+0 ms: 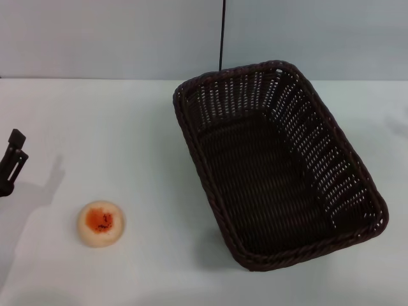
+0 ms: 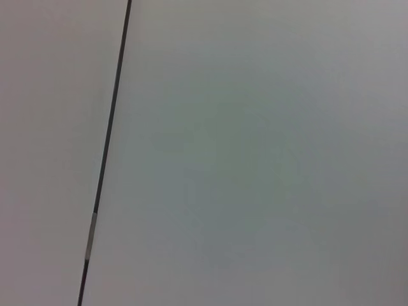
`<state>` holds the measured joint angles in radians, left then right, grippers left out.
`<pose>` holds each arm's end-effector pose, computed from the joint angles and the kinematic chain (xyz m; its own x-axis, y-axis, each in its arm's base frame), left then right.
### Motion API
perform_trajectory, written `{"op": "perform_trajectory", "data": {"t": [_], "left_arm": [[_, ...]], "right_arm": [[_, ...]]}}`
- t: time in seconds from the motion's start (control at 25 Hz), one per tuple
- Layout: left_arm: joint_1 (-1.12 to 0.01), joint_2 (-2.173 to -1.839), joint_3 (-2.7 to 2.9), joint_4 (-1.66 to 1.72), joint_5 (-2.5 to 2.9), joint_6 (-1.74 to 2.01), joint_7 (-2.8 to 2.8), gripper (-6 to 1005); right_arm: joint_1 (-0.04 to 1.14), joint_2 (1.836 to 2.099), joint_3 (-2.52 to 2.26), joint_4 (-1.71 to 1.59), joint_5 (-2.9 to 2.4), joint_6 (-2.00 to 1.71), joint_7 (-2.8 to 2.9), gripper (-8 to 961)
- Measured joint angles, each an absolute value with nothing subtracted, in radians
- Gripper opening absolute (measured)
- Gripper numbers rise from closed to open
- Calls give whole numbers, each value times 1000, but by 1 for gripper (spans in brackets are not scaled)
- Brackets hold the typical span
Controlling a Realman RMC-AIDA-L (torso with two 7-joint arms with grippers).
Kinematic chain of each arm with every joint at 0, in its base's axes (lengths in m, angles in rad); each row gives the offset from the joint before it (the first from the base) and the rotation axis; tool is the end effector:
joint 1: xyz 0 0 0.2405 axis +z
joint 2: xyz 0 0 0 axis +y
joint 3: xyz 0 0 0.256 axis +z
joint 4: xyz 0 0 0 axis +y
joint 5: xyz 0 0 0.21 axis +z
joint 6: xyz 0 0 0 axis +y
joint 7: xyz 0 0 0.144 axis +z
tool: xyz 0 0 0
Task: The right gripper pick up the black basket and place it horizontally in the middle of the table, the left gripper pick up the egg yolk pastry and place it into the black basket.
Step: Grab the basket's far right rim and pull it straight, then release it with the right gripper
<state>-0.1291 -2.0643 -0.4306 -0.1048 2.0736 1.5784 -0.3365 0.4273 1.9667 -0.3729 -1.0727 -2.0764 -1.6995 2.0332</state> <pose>-0.3650 0.2012 -0.0021 0.5936 -0.1011 0.7984 0.7765 -0.1884 -0.6012 0.3024 0.3197 0.1572 0.4963 -0.5689 -0.6558 -0.8440 -0.4929 -0.2112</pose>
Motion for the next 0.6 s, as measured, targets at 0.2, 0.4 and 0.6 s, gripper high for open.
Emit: {"op": "perform_trajectory", "data": {"t": [0.2, 0.4, 0.6], "left_arm": [[-129, -2065, -431, -108, 2072, 1583, -330, 813], [-124, -2066, -431, -114, 2075, 1586, -329, 813], [-118, -2068, -431, -109, 2072, 1584, -328, 813]], "right_arm": [[574, 1922, -469, -1084, -2339, -1761, 2260, 631], [663, 1915, -582, -1078, -2447, -1768, 2392, 622], [705, 1938, -652, -1050, -2456, -1736, 2425, 613]]}}
